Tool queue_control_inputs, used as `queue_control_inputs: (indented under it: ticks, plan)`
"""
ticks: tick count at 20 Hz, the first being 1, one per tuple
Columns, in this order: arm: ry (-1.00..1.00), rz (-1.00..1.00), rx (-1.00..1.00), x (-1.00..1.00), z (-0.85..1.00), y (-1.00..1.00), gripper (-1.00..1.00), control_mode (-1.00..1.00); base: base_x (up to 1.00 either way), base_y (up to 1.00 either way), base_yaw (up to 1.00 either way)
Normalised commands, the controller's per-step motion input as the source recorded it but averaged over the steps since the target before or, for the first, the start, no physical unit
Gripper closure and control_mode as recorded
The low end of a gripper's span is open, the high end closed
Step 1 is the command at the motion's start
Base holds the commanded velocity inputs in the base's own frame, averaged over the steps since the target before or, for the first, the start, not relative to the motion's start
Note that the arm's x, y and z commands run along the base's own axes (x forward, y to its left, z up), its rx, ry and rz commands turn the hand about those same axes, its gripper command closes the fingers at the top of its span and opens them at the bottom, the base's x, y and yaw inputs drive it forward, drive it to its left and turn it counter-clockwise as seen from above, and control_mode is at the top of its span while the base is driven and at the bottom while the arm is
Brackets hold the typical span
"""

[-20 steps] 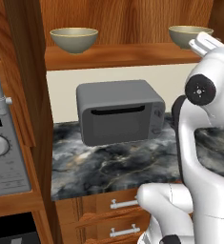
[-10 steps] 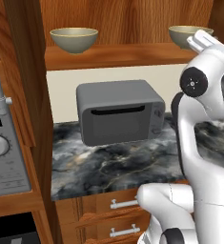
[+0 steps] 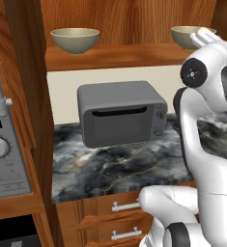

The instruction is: Move the bowls from the cabinet to the plates on the dining table.

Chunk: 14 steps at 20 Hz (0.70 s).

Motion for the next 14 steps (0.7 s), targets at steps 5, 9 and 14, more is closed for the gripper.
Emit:
queue_control_inputs:
  ticks: [5,9,14]
  plan:
    - [0.02,-0.04,0.04,0.1,0.03,-0.15,-1.0,-1.0,0.0,0.0,0.0]
    - [0.01,-0.05,0.05,0.05,0.01,-0.2,-1.0,-1.0,0.0,0.0,0.0]
    - [0.01,-0.04,0.03,0.22,0.0,-0.05,-1.0,-1.0,0.0,0.0,0.0]
